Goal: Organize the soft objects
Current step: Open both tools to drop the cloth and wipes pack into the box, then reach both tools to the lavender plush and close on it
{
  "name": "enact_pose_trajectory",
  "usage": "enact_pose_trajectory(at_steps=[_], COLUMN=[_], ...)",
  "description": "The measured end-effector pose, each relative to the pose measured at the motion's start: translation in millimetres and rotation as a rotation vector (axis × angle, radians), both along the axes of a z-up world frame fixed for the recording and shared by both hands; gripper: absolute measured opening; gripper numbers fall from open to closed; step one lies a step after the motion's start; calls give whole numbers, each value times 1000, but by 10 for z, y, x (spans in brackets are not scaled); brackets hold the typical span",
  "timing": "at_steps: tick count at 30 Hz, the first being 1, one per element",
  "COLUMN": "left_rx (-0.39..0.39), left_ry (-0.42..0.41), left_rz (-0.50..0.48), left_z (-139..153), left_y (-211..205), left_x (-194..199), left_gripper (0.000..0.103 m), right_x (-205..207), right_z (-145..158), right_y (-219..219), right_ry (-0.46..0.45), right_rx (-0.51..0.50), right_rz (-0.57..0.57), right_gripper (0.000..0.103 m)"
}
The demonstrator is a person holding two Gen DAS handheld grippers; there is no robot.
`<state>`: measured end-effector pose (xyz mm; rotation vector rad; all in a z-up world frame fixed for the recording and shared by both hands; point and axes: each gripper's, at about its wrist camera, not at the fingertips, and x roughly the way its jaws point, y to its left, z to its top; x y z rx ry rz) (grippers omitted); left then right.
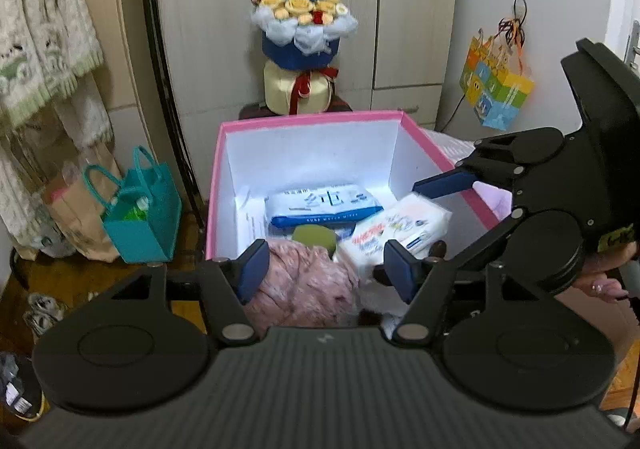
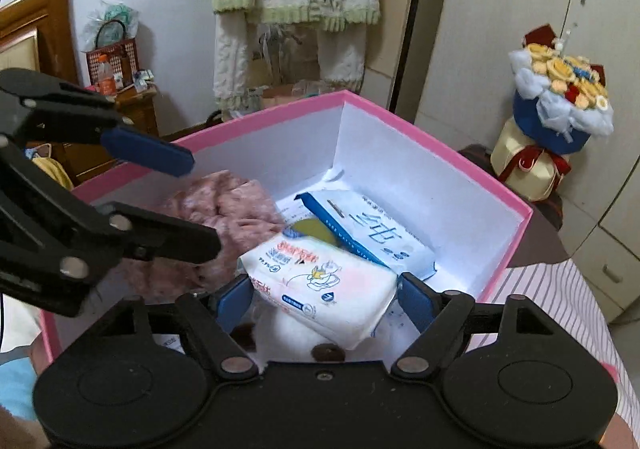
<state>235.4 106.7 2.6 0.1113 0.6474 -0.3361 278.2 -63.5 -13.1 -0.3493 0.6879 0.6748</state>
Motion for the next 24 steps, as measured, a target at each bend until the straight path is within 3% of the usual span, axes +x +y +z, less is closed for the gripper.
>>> enact_pose_trajectory(at_steps=[4, 10, 18, 24], left_rx=[-22, -42, -69, -65], left_ry=[-42, -73, -44, -78], left_rz=[12, 4, -71, -133], left_z=[151, 334, 477, 602], left_y=[86, 134, 28, -196], left_x=[-180, -435, -723, -935], left_gripper=[66, 71, 72, 72], right_x=[-195, -508, -874, -1152], right_z=[163, 385, 560, 629], right_y=[-163, -524, -960, -1349], right_ry=[-70, -97, -114, -155], right_rx=[69, 169, 185, 186], right_rz=[3, -33, -104, -169], right_gripper=[86, 87, 87, 87])
